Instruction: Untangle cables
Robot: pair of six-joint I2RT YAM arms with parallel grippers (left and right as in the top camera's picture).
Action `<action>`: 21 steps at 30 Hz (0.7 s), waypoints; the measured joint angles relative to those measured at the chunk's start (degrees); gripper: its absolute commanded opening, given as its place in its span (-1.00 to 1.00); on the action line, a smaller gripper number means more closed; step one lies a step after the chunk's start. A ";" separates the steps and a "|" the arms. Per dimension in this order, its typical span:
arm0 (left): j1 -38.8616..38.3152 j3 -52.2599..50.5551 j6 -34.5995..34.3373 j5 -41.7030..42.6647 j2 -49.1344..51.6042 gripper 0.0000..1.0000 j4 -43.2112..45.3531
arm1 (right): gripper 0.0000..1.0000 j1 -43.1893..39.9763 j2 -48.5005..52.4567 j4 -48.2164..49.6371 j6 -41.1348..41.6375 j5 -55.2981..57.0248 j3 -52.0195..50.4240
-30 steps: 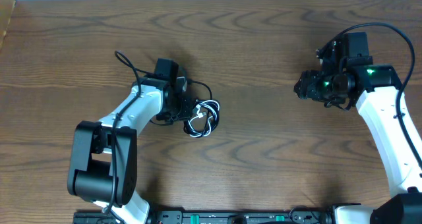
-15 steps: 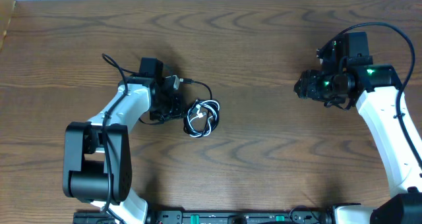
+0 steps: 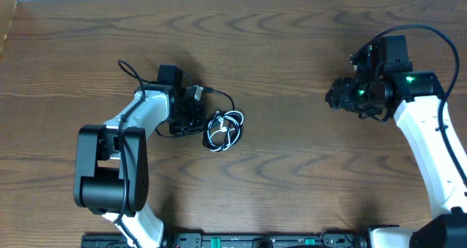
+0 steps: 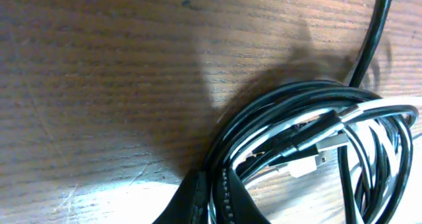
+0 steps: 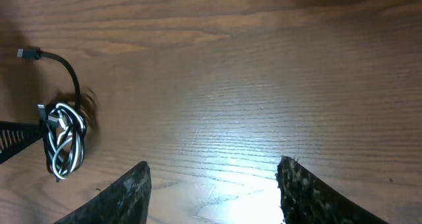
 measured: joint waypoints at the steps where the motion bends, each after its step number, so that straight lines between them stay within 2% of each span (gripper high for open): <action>1: 0.00 0.00 -0.74 0.00 0.00 -0.85 0.00 | 0.15 0.02 0.00 0.00 0.00 -0.02 0.00; 11: -1.95 -0.63 -5.20 1.14 -3.17 -0.85 -0.07 | 0.12 5.09 0.00 1.81 0.11 -0.11 0.00; 17: -2.10 -0.98 -9.44 2.25 -21.05 -0.85 -0.02 | 0.06 9.44 0.00 6.10 1.55 -2.45 0.00; 21: -2.10 -0.98 -12.22 2.45 -28.85 -0.85 -0.04 | 0.06 12.79 0.00 9.51 2.05 -4.70 0.00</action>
